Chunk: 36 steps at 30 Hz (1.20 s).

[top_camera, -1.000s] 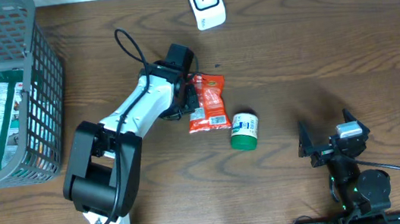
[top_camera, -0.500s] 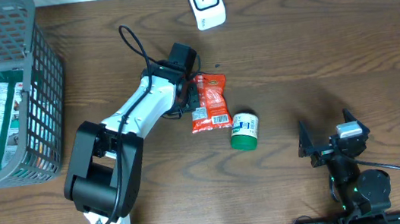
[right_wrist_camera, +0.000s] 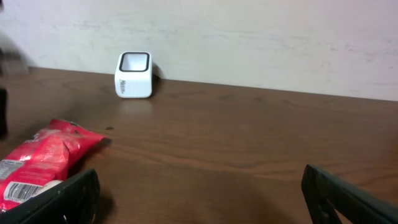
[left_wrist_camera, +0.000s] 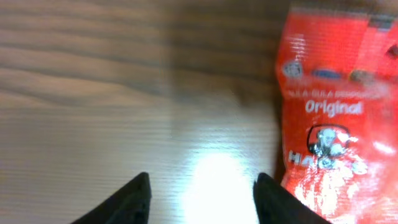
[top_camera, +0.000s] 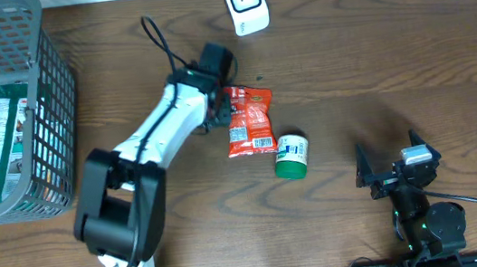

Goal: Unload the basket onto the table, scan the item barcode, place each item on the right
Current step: 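Lay the red bag on the table beside the jar, open left gripper, then reach the left gripper into the basket toward the mint-green wipes pack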

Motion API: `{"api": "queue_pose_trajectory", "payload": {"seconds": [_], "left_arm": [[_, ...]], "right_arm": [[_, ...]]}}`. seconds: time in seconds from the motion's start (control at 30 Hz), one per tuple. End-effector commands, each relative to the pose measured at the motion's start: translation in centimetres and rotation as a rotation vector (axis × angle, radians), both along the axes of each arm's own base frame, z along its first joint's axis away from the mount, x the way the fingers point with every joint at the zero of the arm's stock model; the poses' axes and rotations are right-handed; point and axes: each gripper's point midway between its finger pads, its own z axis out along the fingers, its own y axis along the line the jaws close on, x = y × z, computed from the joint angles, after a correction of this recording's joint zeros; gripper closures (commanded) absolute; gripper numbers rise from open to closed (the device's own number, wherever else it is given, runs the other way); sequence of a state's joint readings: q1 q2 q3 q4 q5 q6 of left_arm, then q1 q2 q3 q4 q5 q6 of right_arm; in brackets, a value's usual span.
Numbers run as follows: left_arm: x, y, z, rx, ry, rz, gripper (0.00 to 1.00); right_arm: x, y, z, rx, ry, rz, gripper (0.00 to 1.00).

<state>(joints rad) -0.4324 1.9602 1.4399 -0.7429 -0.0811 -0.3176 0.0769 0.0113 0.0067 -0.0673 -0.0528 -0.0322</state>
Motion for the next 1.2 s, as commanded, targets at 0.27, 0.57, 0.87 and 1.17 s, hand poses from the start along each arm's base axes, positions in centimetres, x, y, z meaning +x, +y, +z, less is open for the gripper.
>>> {"api": "queue_pose_trajectory", "payload": {"seconds": [0.27, 0.57, 0.87, 1.17], "left_arm": [[4.2, 13.1, 27.8, 0.035, -0.586, 0.309, 0.21], [-1.1, 28.9, 28.9, 0.083, -0.58, 0.801, 0.12], [-4.7, 33.5, 19.9, 0.068, -0.268, 0.955, 0.08], [-4.3, 35.0, 11.9, 0.085, -0.043, 0.968, 0.02]], "right_arm": [[0.0, 0.0, 0.0, 0.017, 0.003, 0.0, 0.01], [0.0, 0.0, 0.0, 0.017, 0.003, 0.0, 0.01], [0.0, 0.0, 0.0, 0.017, 0.003, 0.0, 0.01], [0.0, 0.0, 0.0, 0.017, 0.003, 0.0, 0.01]]}}
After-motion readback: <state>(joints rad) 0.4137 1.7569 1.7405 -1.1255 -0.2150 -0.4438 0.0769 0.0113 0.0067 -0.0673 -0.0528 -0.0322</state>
